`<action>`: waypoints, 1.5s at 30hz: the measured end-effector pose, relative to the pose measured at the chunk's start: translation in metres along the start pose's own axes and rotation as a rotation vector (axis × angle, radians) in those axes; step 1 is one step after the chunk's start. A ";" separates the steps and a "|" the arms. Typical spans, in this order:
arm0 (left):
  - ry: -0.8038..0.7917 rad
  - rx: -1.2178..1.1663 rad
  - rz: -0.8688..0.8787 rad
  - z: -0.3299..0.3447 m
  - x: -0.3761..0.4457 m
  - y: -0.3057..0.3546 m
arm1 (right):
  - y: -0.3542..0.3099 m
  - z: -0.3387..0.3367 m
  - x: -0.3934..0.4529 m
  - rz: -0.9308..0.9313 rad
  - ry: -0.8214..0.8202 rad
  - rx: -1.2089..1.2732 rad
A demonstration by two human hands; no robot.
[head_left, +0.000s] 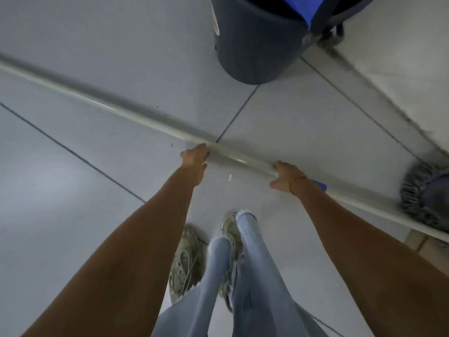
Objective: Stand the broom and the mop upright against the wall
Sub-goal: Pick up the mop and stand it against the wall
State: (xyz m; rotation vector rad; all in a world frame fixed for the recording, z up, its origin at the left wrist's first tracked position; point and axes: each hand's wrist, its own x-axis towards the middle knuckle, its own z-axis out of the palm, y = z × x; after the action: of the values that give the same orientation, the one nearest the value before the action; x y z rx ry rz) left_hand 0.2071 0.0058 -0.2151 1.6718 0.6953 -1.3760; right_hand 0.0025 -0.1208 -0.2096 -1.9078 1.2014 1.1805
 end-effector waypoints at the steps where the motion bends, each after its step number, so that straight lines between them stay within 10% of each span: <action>1: 0.012 -0.075 0.022 -0.001 0.010 0.000 | 0.005 0.004 0.008 -0.002 -0.019 0.012; 9: -0.099 -0.242 0.102 -0.003 -0.032 0.032 | 0.013 -0.013 -0.024 0.053 0.157 0.126; 31: -0.925 0.221 0.827 0.135 -0.606 0.189 | 0.099 -0.240 -0.439 0.279 0.570 0.467; 45: -1.452 0.583 0.998 0.279 -0.865 0.074 | 0.223 -0.225 -0.610 0.334 0.985 1.374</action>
State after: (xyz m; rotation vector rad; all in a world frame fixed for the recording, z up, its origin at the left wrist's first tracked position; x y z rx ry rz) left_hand -0.0814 -0.1935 0.6270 0.6818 -1.2652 -1.5411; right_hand -0.2379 -0.1636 0.4323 -1.0673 2.0461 -0.6481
